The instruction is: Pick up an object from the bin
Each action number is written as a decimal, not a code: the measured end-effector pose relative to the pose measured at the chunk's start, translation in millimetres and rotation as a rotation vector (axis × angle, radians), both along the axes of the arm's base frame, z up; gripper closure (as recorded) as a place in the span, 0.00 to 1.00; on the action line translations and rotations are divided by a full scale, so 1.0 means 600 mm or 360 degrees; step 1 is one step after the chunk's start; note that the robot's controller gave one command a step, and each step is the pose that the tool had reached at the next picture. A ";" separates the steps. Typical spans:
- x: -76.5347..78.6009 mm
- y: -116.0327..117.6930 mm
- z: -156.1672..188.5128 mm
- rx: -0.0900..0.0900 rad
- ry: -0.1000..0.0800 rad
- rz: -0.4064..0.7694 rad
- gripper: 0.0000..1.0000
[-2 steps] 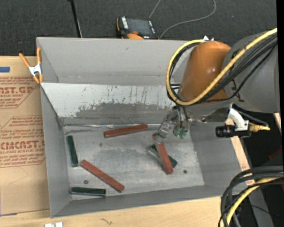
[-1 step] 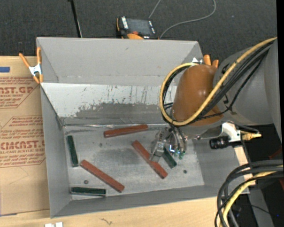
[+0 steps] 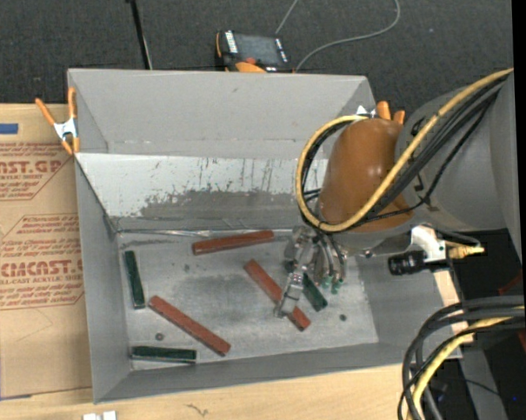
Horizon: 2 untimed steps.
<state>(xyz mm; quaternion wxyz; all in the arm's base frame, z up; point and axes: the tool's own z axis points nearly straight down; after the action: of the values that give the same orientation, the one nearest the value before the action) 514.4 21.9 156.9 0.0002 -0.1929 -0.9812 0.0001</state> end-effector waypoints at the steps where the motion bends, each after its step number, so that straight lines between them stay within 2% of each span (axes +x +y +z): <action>1: -0.013 -0.040 -0.149 -0.0002 -0.0008 -0.0062 0.00; 2: -0.014 -0.038 -0.145 0.0000 -0.0003 -0.0060 1.00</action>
Offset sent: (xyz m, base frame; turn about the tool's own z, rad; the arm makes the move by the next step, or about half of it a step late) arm -0.0085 -0.0230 -0.0869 0.0374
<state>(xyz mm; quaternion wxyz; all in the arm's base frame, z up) 506.3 -1.1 70.2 -0.0008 -0.2113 -0.9774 -0.0001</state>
